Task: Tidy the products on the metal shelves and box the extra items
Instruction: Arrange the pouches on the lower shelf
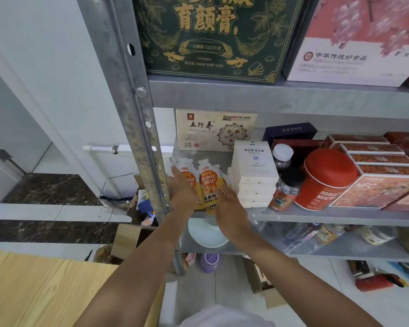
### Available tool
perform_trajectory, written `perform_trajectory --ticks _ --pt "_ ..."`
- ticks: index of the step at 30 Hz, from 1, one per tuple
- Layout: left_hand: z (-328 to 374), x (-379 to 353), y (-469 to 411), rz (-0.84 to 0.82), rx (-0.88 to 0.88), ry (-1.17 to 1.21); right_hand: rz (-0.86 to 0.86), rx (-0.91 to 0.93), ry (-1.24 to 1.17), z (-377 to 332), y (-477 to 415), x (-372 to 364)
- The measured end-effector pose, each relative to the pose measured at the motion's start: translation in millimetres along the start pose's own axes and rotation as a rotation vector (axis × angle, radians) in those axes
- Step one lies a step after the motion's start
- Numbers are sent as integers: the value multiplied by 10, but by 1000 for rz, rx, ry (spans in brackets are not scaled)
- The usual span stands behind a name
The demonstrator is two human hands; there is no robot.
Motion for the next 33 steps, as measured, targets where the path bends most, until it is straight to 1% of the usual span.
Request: perform_trajectory --ticks 2,3,5,6,11,13,16,18,20,22,27,29,30,32,33 --pt "-28 -66 0 60 -66 -220 -25 -40 66 -18 -27 -33" --pt "-24 -107 10 88 -132 -295 -35 -68 69 -27 -36 -48" --pt "-25 -194 22 119 -264 -401 -38 -116 24 -51 -60 -57" --pt "-38 -220 9 124 -297 -425 -23 -136 -19 -61 -76 -42" --pt "-59 -258 -62 111 -321 -433 170 -210 -248 -113 -104 140" --pt "-71 -272 -73 108 -323 -434 244 -265 -377 -105 -97 174" --pt "-77 -275 -82 101 -323 -437 284 -427 -585 -15 -96 154" --pt "-77 -277 -86 101 -328 -448 277 -515 -664 19 -98 138" --pt "-71 -262 -79 117 -342 -444 222 -560 -684 15 -98 110" --pt "-67 -252 -76 116 -347 -434 167 -555 -644 -8 -89 123" --pt "-58 -246 -66 119 -362 -416 226 -431 -527 -89 -31 420" --pt "-40 -185 -21 148 -387 -309 259 -410 -549 -75 24 492" --pt "2 -108 43 180 -430 -190 291 -421 -603 -43 68 515" --pt "90 74 201 213 -510 130 384 -476 -819 69 180 526" --pt "104 128 249 161 -491 314 418 -497 -972 98 236 516"
Point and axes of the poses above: each hand's wrist, its own y-axis away from the middle knuckle, its own x-axis out of the back of the hand, z = x × y, the point moved 8 cm from there along -y, towards the middle knuckle, and after that the axes turned 11 degrees about x, right-handed, at the moved point
